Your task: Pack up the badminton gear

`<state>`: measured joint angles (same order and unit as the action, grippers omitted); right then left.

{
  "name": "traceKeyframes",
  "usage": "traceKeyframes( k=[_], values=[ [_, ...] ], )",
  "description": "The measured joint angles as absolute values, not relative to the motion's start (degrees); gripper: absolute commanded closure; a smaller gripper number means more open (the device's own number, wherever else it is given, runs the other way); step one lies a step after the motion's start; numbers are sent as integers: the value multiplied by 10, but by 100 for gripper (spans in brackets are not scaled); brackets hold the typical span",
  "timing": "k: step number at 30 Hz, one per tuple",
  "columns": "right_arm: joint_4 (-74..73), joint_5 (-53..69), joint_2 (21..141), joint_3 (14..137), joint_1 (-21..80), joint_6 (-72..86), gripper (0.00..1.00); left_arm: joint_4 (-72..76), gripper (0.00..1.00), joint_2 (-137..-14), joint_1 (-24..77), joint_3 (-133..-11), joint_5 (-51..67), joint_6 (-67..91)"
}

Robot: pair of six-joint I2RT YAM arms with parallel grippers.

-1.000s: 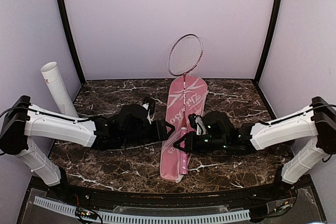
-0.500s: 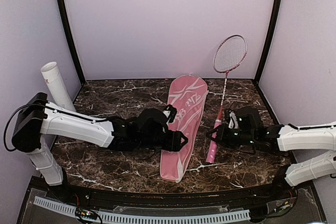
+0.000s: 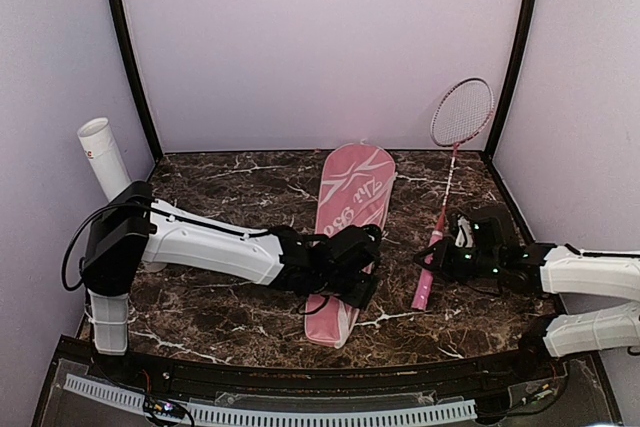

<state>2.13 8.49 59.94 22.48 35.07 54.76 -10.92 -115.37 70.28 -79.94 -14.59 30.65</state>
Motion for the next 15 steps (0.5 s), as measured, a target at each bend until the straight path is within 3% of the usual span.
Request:
traceKeyframes(
  k=[15],
  values=[
    [21, 103, 591, 203, 348, 556, 100, -214, 24, -1221, 701, -882, -215, 264]
  ],
)
